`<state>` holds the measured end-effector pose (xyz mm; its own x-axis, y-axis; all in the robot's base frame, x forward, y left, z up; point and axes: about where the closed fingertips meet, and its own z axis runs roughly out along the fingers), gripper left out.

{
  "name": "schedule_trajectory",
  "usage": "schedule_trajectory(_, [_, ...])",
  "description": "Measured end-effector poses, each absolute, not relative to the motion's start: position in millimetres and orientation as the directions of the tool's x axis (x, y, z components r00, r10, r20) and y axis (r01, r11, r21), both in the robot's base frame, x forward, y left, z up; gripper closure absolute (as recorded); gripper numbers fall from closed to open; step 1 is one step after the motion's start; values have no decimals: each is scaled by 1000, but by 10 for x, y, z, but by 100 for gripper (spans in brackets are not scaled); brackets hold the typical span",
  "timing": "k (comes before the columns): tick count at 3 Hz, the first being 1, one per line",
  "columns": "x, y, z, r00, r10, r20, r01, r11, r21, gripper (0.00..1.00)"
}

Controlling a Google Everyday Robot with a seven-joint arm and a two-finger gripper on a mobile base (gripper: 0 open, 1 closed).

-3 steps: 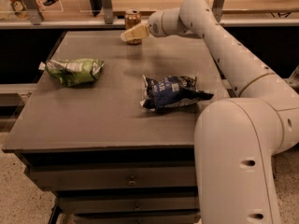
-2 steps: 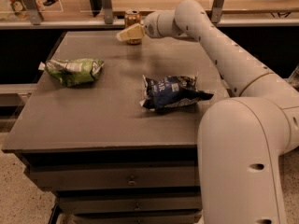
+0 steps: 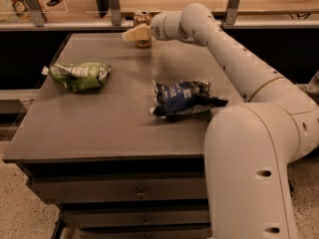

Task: Move orange can near blue chip bag

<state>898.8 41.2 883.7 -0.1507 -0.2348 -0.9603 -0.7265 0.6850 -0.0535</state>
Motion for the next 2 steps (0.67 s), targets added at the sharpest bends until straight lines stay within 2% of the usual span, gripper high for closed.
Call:
schedule_trajectory(1, [9107,446,8877,-136,-237,-962,-726,684,-66,0])
schedule_trajectory(2, [9224,457,8901,-127,-246,-961,-720,689,-81,17])
